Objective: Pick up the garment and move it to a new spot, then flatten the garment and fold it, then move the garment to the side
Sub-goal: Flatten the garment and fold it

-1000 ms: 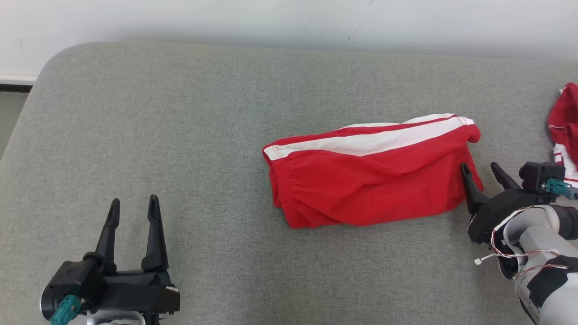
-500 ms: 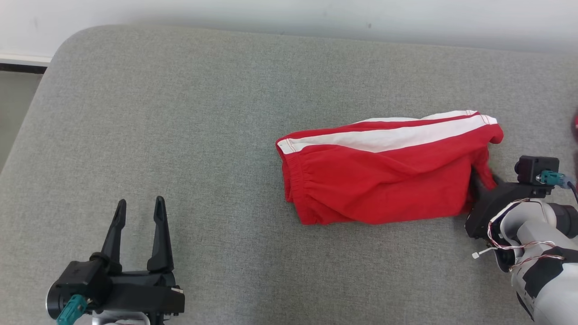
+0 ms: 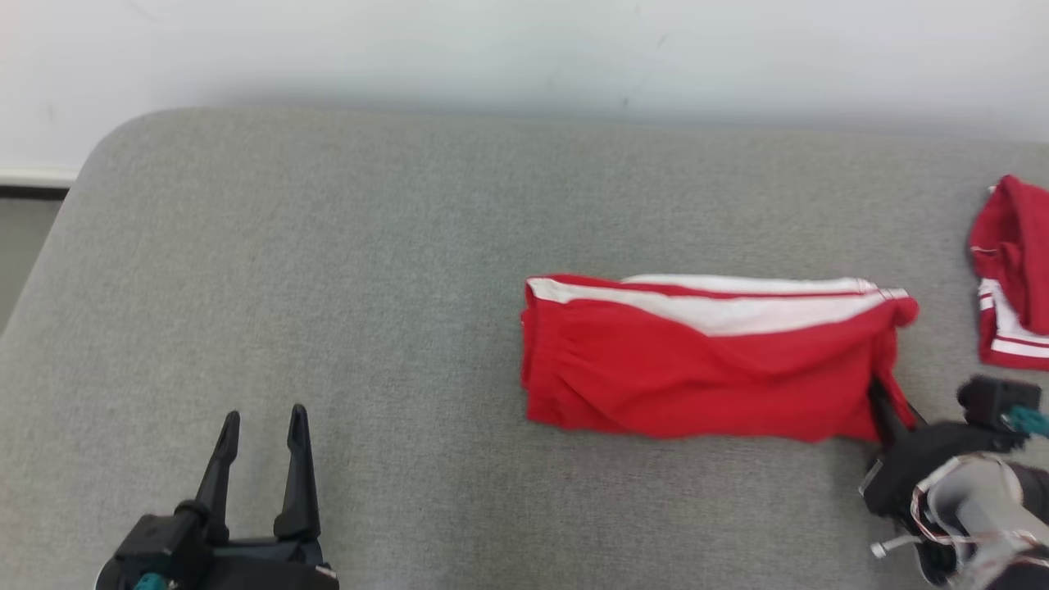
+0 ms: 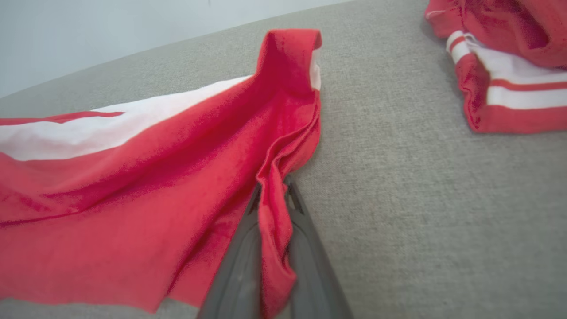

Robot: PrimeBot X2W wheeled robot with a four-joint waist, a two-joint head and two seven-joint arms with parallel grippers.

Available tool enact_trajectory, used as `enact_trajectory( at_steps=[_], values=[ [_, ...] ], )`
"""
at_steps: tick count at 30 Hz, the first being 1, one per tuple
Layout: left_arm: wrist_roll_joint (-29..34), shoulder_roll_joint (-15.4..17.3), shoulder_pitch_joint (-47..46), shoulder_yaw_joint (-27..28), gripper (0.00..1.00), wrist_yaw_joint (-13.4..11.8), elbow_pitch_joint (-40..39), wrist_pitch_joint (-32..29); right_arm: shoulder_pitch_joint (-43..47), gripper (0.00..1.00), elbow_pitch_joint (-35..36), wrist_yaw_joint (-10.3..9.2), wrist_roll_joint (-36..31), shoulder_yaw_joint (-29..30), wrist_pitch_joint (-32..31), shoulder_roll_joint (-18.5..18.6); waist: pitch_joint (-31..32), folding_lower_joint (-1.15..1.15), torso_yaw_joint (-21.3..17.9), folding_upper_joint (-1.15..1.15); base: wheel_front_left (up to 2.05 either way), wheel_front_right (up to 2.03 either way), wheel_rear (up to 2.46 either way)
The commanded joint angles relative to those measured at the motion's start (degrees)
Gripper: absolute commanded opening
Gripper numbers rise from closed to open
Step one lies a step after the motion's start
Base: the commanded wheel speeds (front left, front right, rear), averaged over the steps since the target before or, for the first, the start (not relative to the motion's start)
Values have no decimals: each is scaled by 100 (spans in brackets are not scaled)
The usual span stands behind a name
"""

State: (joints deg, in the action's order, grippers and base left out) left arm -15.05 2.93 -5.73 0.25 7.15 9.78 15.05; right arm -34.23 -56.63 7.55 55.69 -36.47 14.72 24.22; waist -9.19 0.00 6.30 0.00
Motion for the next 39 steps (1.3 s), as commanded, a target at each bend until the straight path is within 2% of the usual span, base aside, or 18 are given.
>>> enact_trajectory(
  at_steps=[1, 9, 14, 18, 24, 31, 39],
  values=[
    [36, -5, 137, 18, 100, 38, 1, 15, 229, 0, 107, -17, 86, 47, 39, 162, 262, 0, -224, 0, 0, 0, 0],
    [76, -5, 377, 26, 100, 30, -47, 15, 990, 0, 636, -17, 250, 498, 48, 826, 499, 0, -367, 0, 0, 0, 0],
    [108, -6, 460, 74, 100, 32, -89, 15, 1134, 0, 908, -17, 93, 593, 49, 823, 597, 0, -410, 0, 0, 0, 0],
    [139, -6, 535, 148, 100, 33, -153, 15, 1077, 0, 1327, -17, -306, 628, 50, 758, 657, 0, -465, 0, 0, 0, 0],
    [207, -6, 651, 240, 100, 34, -219, 15, 1189, 0, 2069, -18, -1051, 760, 49, 441, 728, 0, -512, 0, 0, 0, 0],
    [211, -8, 612, 194, 100, 34, -222, 15, 1319, 0, 2779, -18, -1497, 692, -145, -66, 721, 0, -411, 0, 0, 0, 0],
    [162, -6, 433, 84, 100, 34, -163, 15, 1163, 0, 2817, -18, -1768, 685, -541, -655, 598, 0, -229, 0, 0, 0, 0]
  ],
)
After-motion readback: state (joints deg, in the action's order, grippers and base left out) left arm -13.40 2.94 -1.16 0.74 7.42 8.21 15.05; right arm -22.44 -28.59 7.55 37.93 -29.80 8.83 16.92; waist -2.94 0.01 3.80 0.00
